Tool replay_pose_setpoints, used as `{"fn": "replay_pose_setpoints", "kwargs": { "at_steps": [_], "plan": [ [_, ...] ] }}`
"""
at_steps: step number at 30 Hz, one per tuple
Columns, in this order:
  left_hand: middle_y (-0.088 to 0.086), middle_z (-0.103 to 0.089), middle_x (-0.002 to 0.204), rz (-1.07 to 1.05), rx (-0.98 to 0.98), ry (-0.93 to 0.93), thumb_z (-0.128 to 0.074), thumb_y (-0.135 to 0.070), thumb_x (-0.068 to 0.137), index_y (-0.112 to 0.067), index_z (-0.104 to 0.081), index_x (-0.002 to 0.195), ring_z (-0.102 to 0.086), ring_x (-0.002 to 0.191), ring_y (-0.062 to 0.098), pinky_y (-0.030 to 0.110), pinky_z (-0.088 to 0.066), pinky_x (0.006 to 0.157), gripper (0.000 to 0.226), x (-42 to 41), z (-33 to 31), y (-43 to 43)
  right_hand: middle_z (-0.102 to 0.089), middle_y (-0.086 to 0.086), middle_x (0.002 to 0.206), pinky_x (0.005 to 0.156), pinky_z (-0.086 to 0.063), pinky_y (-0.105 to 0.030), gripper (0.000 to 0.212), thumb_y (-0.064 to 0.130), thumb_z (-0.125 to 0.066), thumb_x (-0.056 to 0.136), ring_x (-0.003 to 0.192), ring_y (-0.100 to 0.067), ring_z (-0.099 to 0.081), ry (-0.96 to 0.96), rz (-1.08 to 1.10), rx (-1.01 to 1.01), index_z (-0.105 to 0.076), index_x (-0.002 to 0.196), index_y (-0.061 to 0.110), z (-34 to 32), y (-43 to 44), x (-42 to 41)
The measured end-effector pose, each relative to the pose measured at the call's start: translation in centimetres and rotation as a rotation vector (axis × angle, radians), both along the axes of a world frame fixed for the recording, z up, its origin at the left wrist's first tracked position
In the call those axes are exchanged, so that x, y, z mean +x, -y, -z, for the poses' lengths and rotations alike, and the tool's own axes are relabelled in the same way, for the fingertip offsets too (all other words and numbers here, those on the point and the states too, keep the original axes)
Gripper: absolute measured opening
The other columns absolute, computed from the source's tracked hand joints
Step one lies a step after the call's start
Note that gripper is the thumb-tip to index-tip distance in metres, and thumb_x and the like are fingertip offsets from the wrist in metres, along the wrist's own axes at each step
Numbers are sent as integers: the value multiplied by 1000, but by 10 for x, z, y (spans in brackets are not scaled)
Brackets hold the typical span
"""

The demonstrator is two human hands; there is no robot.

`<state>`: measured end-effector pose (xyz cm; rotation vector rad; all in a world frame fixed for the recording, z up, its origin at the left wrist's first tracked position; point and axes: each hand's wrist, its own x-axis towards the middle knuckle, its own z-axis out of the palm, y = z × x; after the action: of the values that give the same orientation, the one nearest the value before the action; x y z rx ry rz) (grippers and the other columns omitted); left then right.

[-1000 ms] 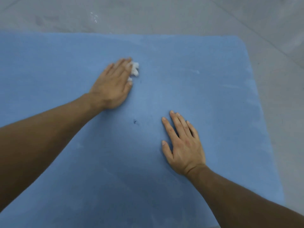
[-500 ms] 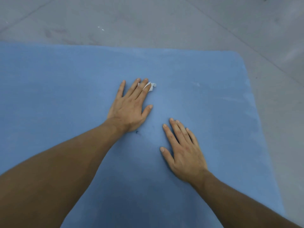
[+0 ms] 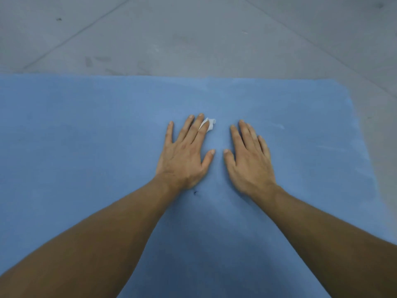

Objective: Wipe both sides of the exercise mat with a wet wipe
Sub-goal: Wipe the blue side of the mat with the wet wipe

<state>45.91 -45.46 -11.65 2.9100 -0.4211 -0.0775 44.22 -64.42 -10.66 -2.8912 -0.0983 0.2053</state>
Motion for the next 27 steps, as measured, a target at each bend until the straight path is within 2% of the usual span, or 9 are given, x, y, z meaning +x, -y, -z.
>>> {"fn": "replay_pose_setpoints", "kwargs": {
  "at_steps": [3,7,10,12,15,21,27],
  "plan": [
    [-8,-4,174,5,24,-11,-25,-58,102,-22,-12,166,4,159,11,54,0,127,74,0,2,1,-10,0,174,129,-9,-39,70,47,-21,101,160,-15,-7,80,94,-57,-18,166,19,7,-11,14],
    [-8,-4,174,20,28,-13,-17,-58,102,-21,-12,166,3,159,11,51,1,128,74,4,5,0,-14,-1,173,128,-13,-41,70,47,-24,101,160,-15,-10,103,91,-64,-23,165,19,9,-11,13],
    [-3,-17,172,75,30,-14,-18,-53,103,-16,-23,164,-10,159,16,45,-4,128,72,21,2,-7,-10,0,174,129,-10,-40,73,51,-21,100,160,-15,-6,84,82,-64,-20,166,20,7,-11,18],
    [-1,-17,172,-5,23,-21,-18,-49,105,-14,-22,164,-11,159,18,43,-5,128,69,46,-3,-19,-6,1,174,129,-6,-39,75,54,-20,99,160,-14,-1,66,76,-70,-17,166,21,6,-11,16],
    [-4,-5,174,-196,12,-109,-20,-44,110,-16,-12,165,-1,159,16,43,0,127,62,92,-10,-47,1,3,175,129,-2,-38,76,56,-17,99,160,-12,5,45,73,-65,-11,167,23,5,-10,17],
    [-1,-9,174,-289,-27,-63,-23,-43,109,-14,-16,165,-4,160,21,43,-4,128,64,118,-2,-48,2,3,175,128,-1,-37,77,58,-18,98,160,-12,6,43,79,-63,-10,167,24,6,-11,19],
    [0,-14,173,-124,-19,-52,-28,-33,110,-14,-20,164,-8,159,21,39,-2,128,58,125,-7,-41,4,4,175,128,-1,-38,78,58,-18,97,160,-12,7,28,71,-61,-8,167,25,5,-10,21]
  ]
}}
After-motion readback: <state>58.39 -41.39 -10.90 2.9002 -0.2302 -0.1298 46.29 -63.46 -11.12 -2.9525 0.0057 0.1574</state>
